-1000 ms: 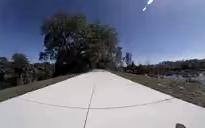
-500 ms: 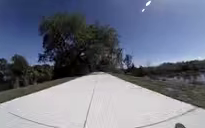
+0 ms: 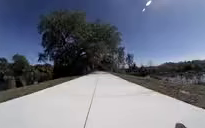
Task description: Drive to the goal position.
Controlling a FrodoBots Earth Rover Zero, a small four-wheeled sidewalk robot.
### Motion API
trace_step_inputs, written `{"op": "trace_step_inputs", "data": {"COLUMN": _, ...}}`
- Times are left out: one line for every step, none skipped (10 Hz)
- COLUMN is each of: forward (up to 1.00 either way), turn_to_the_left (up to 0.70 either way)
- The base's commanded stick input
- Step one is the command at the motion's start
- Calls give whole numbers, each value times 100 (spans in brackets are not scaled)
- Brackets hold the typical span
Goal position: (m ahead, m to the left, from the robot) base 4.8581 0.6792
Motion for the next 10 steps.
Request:
{"op": "trace_step_inputs", "data": {"forward": 100, "turn_to_the_left": 0}}
{"op": "trace_step_inputs", "data": {"forward": 100, "turn_to_the_left": 0}}
{"op": "trace_step_inputs", "data": {"forward": 100, "turn_to_the_left": 0}}
{"op": "trace_step_inputs", "data": {"forward": 100, "turn_to_the_left": 0}}
{"op": "trace_step_inputs", "data": {"forward": 100, "turn_to_the_left": 0}}
{"op": "trace_step_inputs", "data": {"forward": 100, "turn_to_the_left": 0}}
{"op": "trace_step_inputs", "data": {"forward": 100, "turn_to_the_left": 0}}
{"op": "trace_step_inputs", "data": {"forward": 100, "turn_to_the_left": 0}}
{"op": "trace_step_inputs", "data": {"forward": 100, "turn_to_the_left": -19}}
{"op": "trace_step_inputs", "data": {"forward": 100, "turn_to_the_left": -40}}
